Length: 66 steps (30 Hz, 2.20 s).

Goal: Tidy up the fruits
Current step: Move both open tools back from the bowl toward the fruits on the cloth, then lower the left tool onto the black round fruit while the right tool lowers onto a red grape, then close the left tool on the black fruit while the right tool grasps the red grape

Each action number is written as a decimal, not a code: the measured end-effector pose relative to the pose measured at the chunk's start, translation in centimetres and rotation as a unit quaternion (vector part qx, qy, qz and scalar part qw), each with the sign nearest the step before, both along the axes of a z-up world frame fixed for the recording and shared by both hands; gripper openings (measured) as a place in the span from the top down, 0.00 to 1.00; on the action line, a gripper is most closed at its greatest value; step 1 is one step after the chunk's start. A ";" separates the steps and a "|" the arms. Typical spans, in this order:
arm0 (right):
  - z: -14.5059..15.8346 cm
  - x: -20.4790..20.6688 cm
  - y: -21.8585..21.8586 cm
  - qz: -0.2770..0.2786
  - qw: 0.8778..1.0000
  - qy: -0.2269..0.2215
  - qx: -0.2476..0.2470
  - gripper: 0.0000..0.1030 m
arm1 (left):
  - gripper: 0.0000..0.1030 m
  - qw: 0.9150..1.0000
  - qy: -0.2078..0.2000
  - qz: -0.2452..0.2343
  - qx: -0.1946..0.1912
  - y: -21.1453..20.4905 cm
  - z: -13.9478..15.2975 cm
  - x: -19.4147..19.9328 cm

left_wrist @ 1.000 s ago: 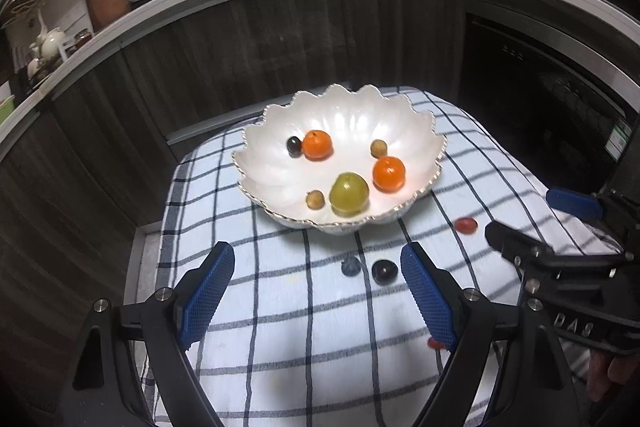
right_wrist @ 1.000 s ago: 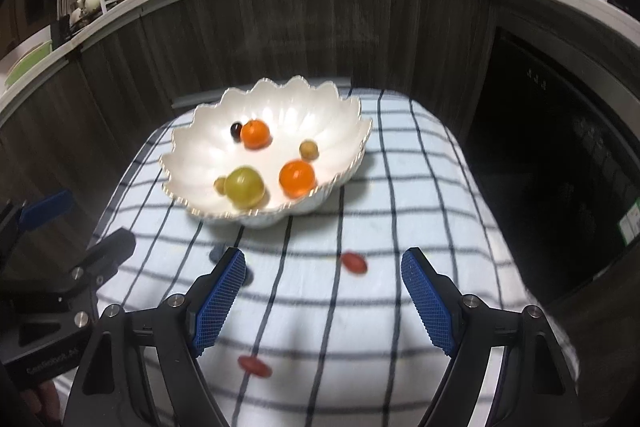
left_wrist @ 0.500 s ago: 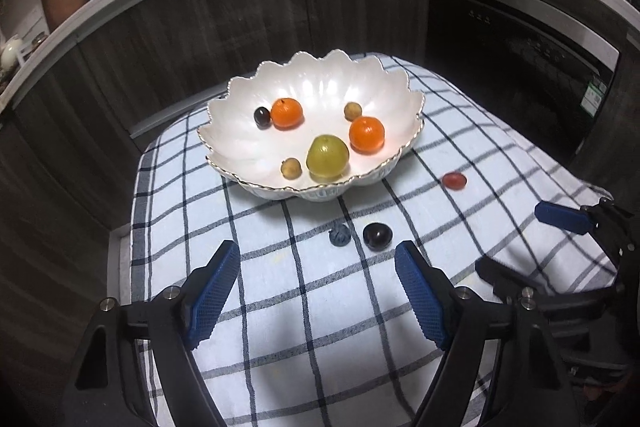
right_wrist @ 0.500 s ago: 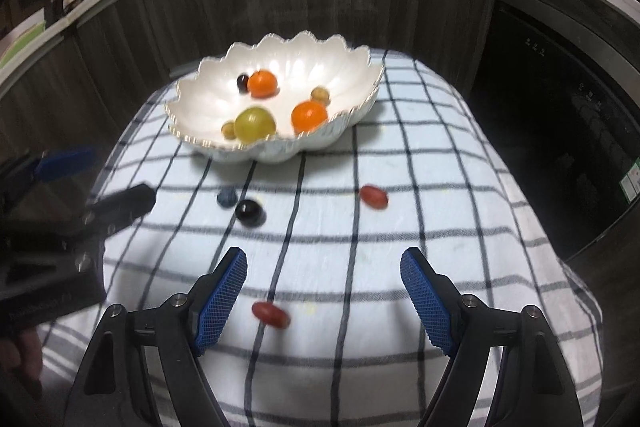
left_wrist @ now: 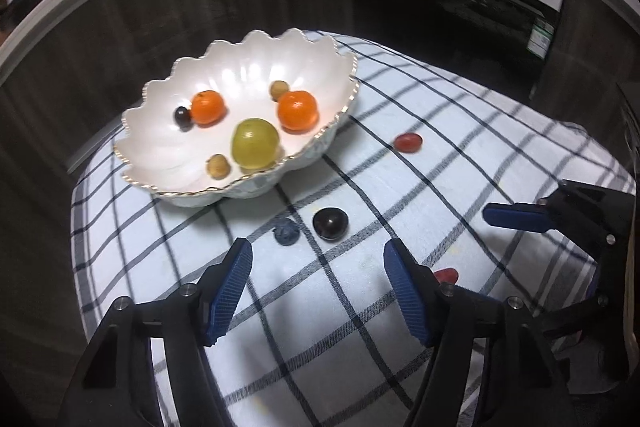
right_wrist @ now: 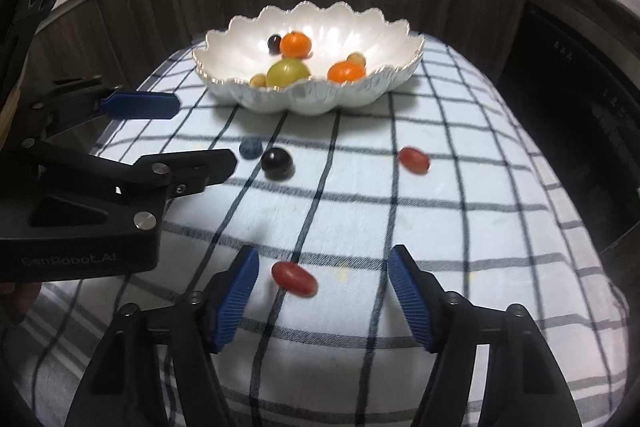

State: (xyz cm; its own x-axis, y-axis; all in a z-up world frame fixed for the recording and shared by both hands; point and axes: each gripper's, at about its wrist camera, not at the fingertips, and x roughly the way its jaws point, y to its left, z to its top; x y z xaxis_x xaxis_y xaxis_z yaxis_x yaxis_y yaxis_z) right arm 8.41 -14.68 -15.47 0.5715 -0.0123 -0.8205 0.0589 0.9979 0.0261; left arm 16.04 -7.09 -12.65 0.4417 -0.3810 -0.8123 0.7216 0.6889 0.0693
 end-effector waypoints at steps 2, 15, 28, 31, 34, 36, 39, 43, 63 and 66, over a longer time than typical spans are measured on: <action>-0.5 0.1 -0.1 -0.002 1.000 0.005 0.005 0.40 | 0.36 1.000 0.001 -0.012 -0.003 -0.1 -0.4 0.1; -1.8 0.1 1.3 0.019 1.000 0.018 0.007 0.45 | 0.42 0.997 0.009 -0.078 -0.009 -1.3 -1.6 1.4; -2.4 0.4 1.2 0.003 0.999 0.035 0.005 0.51 | 0.50 0.989 0.016 -0.147 0.009 -2.4 -3.1 2.1; -2.5 0.4 1.1 0.001 0.999 0.036 0.003 0.51 | 0.52 0.987 0.016 -0.160 0.013 -2.5 -3.4 2.0; -2.6 0.4 1.2 0.001 0.999 0.037 0.002 0.51 | 0.52 0.986 0.017 -0.163 0.013 -2.4 -3.7 2.2; -2.7 0.5 1.2 0.000 0.999 0.039 0.002 0.51 | 0.52 0.986 0.017 -0.165 0.014 -2.4 -3.9 2.3; -2.7 0.5 1.0 -0.006 0.999 0.038 0.003 0.52 | 0.52 0.984 0.017 -0.176 0.016 -2.6 -4.2 2.3; -2.7 0.5 1.0 -0.008 0.999 0.035 -0.001 0.53 | 0.52 0.982 0.018 -0.185 0.015 -2.7 -4.4 2.4; -2.5 0.9 1.0 -0.014 1.000 0.026 0.002 0.78 | 0.52 0.984 0.019 -0.175 0.016 -3.1 -5.1 3.2; -2.5 0.8 0.9 -0.014 1.000 0.024 0.004 0.78 | 0.55 0.985 0.015 -0.170 0.013 -3.1 -5.1 3.2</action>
State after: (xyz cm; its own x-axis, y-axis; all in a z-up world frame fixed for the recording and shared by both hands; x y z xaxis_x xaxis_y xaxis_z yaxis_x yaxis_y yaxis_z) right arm 9.21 -13.75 -18.01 0.5310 -0.0206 -0.8471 0.0883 0.9956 0.0312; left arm 19.28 -10.14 -17.76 0.2671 -0.4809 -0.8351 0.9125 0.4049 0.0586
